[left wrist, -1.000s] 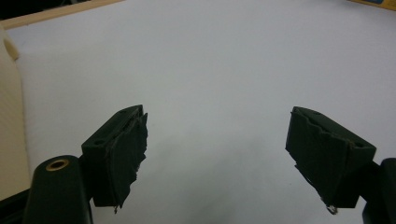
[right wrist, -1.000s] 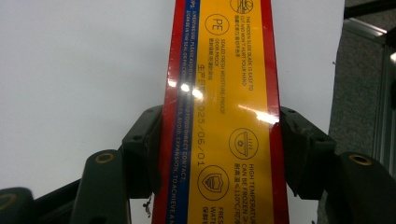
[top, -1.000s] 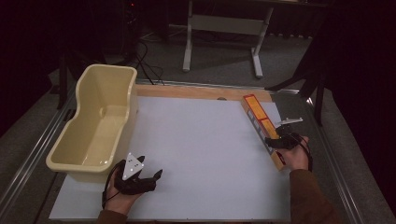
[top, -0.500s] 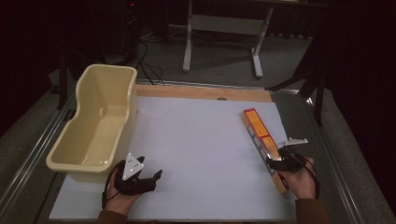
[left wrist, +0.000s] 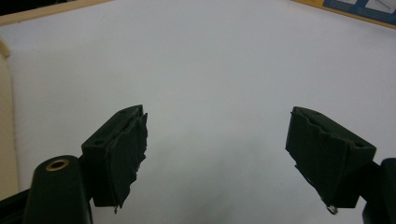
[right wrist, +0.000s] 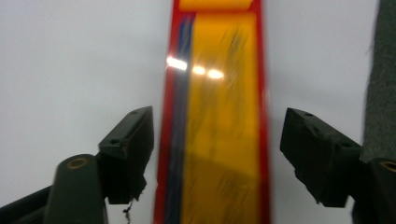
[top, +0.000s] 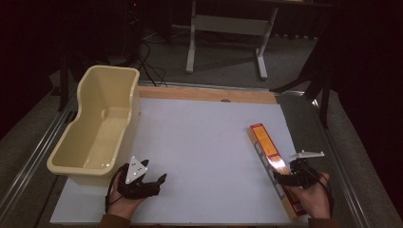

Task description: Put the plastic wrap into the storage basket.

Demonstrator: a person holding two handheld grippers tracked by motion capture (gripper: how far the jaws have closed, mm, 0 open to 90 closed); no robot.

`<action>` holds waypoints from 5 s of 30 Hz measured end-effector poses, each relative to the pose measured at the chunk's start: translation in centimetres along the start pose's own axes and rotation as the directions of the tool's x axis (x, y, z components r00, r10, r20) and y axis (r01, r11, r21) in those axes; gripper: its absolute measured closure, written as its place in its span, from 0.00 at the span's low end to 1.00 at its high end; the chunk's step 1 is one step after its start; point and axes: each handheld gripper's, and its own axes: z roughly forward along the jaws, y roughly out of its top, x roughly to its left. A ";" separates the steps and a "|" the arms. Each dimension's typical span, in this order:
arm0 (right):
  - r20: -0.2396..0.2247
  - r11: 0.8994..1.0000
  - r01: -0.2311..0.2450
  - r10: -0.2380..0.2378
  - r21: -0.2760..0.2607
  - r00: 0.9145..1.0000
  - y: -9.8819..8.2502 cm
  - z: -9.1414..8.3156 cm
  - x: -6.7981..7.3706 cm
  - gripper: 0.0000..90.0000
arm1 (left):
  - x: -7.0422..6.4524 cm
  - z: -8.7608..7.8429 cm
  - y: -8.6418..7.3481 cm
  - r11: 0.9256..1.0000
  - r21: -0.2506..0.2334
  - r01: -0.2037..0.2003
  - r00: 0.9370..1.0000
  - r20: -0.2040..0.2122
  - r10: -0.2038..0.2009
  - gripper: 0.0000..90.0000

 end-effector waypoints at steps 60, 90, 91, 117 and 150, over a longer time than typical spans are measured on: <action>-0.425 0.913 -0.087 0.268 0.399 0.865 8.1 3.8 4.0 0.45 | 0.2 0.1 0.0 1.000 0.005 0.010 1.000 0.001 -0.010 0.23; -0.776 0.963 -0.012 0.224 0.269 0.590 13.2 3.3 14.1 0.45 | 0.2 0.0 0.0 1.000 -0.006 0.010 1.000 0.001 -0.010 0.23; -0.779 0.964 -0.013 0.224 0.267 0.586 13.4 3.3 14.2 0.45 | 0.2 0.0 0.0 1.000 -0.005 0.010 1.000 0.001 -0.010 0.23; -0.821 0.966 -0.100 0.257 0.241 0.510 18.9 3.0 17.8 0.45 | 0.1 0.1 0.0 1.000 -0.004 0.005 1.000 0.008 -0.005 0.23; -0.874 0.953 -0.181 0.295 0.241 0.386 24.6 1.2 21.3 0.45 | -0.2 0.4 0.1 1.000 0.008 -0.003 1.000 0.022 0.003 0.23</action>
